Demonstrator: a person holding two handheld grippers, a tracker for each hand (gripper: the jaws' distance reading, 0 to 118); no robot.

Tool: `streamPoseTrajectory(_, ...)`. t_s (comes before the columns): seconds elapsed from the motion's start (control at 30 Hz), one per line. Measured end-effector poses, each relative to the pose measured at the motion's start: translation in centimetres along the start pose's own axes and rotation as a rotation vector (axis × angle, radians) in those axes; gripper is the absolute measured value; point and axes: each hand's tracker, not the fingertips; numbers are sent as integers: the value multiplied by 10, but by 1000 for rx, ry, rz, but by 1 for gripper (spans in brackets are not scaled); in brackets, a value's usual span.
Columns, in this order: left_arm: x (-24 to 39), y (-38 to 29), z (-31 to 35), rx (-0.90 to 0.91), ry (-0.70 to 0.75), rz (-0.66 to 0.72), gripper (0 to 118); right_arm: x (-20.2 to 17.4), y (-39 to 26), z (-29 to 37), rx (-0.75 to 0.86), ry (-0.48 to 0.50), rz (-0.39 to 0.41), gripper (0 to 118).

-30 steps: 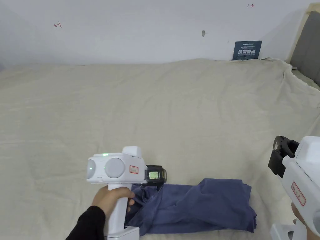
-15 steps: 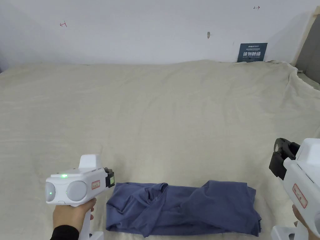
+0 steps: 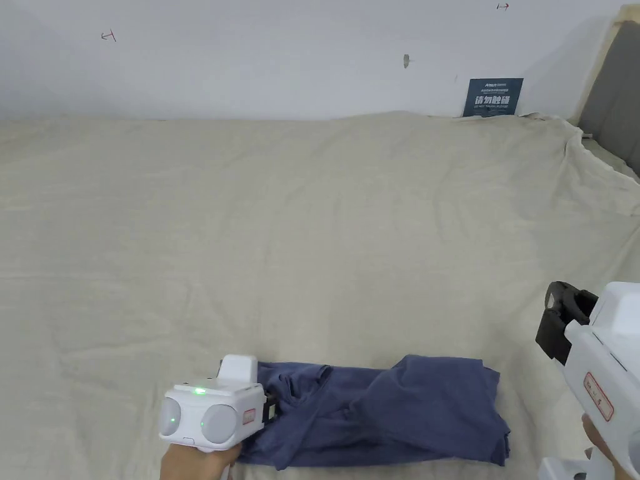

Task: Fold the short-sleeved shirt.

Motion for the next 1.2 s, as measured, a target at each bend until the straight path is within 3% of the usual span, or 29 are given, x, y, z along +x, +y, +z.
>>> streamPoseTrajectory(0.37,60,2,-2,5,-94,-46,0,11,-4,2,-7,-21,-15,0)
streamPoseTrajectory(0.63,69,5,-5,-4,-116,-30,0,15,-6,3,-11,-29,-22,0)
streamPoseTrajectory(1.0,-7,57,69,96,-306,182,0,8,6,7,4,-21,-19,0)
streamPoseTrajectory(1.2,-71,61,86,78,-321,241,0,1,8,4,8,-12,-17,0)
